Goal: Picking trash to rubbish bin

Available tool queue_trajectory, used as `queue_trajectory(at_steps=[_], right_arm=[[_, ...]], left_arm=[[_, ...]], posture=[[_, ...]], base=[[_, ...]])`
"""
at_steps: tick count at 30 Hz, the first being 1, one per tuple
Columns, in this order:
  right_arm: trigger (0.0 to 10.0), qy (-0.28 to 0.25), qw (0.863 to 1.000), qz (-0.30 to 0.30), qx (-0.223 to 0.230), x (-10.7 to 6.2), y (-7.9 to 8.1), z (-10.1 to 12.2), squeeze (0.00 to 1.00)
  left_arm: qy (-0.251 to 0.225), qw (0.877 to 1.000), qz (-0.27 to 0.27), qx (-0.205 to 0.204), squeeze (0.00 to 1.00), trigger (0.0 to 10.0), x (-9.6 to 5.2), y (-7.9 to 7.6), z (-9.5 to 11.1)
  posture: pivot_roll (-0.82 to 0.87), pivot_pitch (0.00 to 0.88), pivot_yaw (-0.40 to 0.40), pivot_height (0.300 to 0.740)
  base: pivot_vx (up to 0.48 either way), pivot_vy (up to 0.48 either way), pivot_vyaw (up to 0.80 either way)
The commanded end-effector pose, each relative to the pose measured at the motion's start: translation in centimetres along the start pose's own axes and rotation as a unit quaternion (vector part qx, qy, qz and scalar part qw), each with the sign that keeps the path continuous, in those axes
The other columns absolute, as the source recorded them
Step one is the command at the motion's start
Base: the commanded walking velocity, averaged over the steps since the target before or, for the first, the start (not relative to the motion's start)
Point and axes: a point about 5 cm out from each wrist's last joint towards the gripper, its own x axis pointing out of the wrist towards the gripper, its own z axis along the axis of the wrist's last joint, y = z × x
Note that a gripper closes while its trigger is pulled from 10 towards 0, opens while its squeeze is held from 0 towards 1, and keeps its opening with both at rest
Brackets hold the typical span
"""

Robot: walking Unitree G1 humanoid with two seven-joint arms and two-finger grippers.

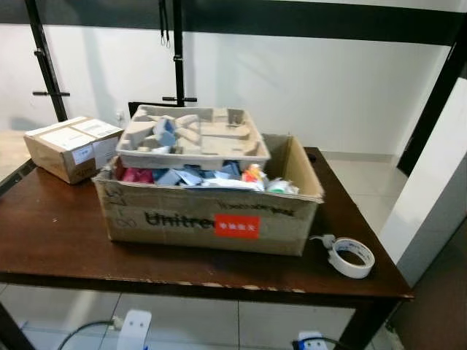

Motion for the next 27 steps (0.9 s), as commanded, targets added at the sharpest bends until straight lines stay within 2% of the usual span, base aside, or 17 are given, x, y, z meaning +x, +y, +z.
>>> queue_trajectory(at_steps=[1,2,9,15,27], right_arm=[[10.0,0.004,1.000,0.001,0.003,0.0,0.1,-0.3,0.00],[10.0,0.004,1.000,0.001,0.004,0.0,0.1,-0.3,0.00],[10.0,0.004,1.000,0.002,0.004,0.0,0.2,-0.3,0.00],[10.0,0.004,1.000,0.002,0.006,0.0,0.3,-0.3,0.00],[10.0,0.006,1.000,0.002,0.007,0.0,0.4,-0.4,0.00]], left_arm=[[-0.002,0.999,-0.004,-0.037,0.00,10.0,0.0,0.0,0.0],[-0.016,0.998,-0.013,-0.066,0.00,10.0,0.1,-0.1,0.5],[-0.027,0.998,-0.017,-0.056,0.00,10.0,0.1,-0.2,0.8],[-0.028,0.999,-0.012,-0.038,0.00,10.0,0.1,0.1,0.8],[-0.034,0.999,-0.020,-0.037,0.00,10.0,0.1,0.1,1.1]], posture=[[0.01,0.000,-0.015,0.740],[0.01,0.000,-0.016,0.740],[0.01,0.000,-0.016,0.740],[0.02,0.000,-0.013,0.740],[0.02,0.000,-0.012,0.740]], base=[[0.000,0.000,0.00],[0.000,0.480,0.00],[0.000,0.480,0.00],[0.000,0.000,0.00],[0.000,0.000,0.00]])
